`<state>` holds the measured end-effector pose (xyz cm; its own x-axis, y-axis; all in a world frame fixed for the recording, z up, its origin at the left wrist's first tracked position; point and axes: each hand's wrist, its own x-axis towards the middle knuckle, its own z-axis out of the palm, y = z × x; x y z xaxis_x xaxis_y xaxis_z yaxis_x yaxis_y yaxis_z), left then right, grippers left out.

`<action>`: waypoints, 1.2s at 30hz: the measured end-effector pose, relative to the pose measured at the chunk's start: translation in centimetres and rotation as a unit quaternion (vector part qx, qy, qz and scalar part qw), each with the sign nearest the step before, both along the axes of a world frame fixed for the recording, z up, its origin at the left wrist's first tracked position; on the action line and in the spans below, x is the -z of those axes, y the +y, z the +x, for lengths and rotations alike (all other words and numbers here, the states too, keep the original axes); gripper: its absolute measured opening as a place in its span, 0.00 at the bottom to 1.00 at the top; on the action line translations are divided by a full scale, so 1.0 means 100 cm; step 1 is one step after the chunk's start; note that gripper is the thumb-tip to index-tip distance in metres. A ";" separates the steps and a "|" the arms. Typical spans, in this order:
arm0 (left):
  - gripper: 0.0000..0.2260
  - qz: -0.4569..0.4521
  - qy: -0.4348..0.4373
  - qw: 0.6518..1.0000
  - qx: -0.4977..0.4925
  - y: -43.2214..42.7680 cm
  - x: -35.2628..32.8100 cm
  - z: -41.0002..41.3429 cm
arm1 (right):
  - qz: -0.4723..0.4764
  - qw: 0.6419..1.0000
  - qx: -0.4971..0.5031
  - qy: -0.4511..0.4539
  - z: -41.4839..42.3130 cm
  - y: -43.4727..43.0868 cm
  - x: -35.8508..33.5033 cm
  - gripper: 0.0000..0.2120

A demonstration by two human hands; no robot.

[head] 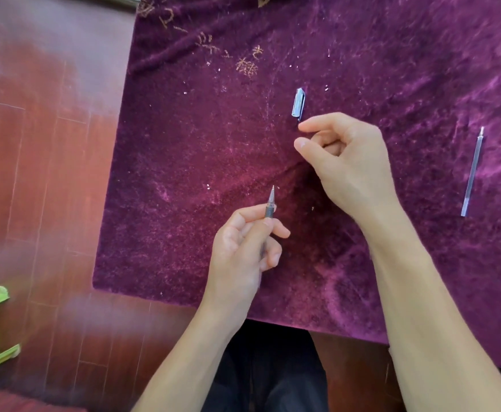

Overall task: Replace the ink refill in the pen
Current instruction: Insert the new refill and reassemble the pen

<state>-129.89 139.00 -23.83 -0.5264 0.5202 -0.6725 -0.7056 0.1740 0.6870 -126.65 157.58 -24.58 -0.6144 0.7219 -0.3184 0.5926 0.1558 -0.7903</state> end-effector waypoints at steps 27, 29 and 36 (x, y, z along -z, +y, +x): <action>0.12 -0.002 0.024 1.000 0.010 -0.012 0.005 -0.012 | 0.126 0.988 -0.052 -0.068 -0.045 0.022 0.008 0.16; 0.11 -0.001 0.019 1.000 0.010 -0.010 0.004 -0.010 | 0.129 0.988 -0.058 -0.063 -0.046 0.022 0.007 0.15; 0.11 0.028 0.002 0.999 0.025 -0.003 -0.006 -0.002 | 0.037 0.999 0.032 0.003 -0.018 0.021 0.005 0.12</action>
